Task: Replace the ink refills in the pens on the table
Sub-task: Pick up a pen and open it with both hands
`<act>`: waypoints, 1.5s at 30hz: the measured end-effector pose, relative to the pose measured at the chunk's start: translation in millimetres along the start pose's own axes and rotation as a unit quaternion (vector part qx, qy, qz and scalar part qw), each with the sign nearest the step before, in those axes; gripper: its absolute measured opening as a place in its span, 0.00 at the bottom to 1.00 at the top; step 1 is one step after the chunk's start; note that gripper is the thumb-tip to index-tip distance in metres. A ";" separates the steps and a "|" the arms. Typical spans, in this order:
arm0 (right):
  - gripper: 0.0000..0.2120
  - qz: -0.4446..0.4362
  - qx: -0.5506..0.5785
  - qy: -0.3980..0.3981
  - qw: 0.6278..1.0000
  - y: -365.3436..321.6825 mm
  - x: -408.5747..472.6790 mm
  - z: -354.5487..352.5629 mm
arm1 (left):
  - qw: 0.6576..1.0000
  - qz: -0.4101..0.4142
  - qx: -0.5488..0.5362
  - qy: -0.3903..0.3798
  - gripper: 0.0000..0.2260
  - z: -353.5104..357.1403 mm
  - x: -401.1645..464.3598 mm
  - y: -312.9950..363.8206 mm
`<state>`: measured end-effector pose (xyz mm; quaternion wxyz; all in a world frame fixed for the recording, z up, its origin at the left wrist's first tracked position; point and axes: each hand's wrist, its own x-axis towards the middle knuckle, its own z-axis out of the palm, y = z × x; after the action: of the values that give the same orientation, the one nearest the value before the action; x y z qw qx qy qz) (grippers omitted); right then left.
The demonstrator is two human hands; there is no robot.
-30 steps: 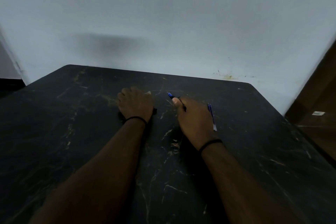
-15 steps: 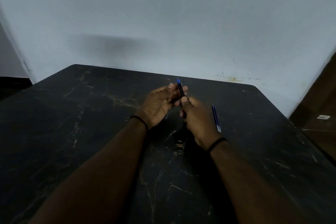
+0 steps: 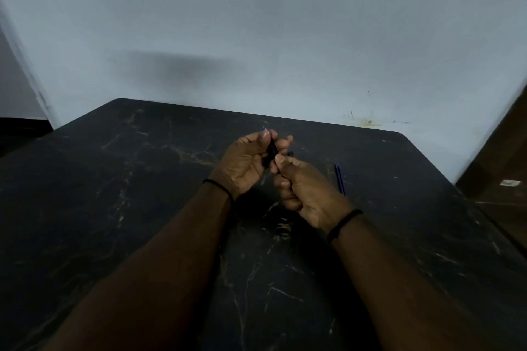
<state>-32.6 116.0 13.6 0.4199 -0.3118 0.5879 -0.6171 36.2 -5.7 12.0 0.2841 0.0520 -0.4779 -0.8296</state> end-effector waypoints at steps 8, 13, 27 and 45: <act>0.19 -0.145 -0.181 0.157 0.960 7.6 -0.4 5.7 | 0.999 0.009 0.020 0.030 0.10 -4.2 4.7 -4.1; 0.14 -0.189 -0.198 0.191 0.943 6.4 0.6 4.6 | 0.999 0.018 -0.006 0.032 0.09 -5.7 6.2 -4.7; 0.08 -0.182 -0.179 0.170 0.952 5.5 -2.8 7.0 | 0.999 0.017 -0.003 0.042 0.08 -4.8 3.9 -3.5; 0.05 -0.179 -0.143 0.180 0.957 8.2 -3.3 6.4 | 0.999 0.011 -0.015 0.026 0.07 -4.2 4.4 -6.1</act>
<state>-24.2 116.4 6.6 0.1405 -0.3524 0.6708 -0.6372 31.5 -9.0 5.6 0.3061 0.0638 -0.4585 -0.8319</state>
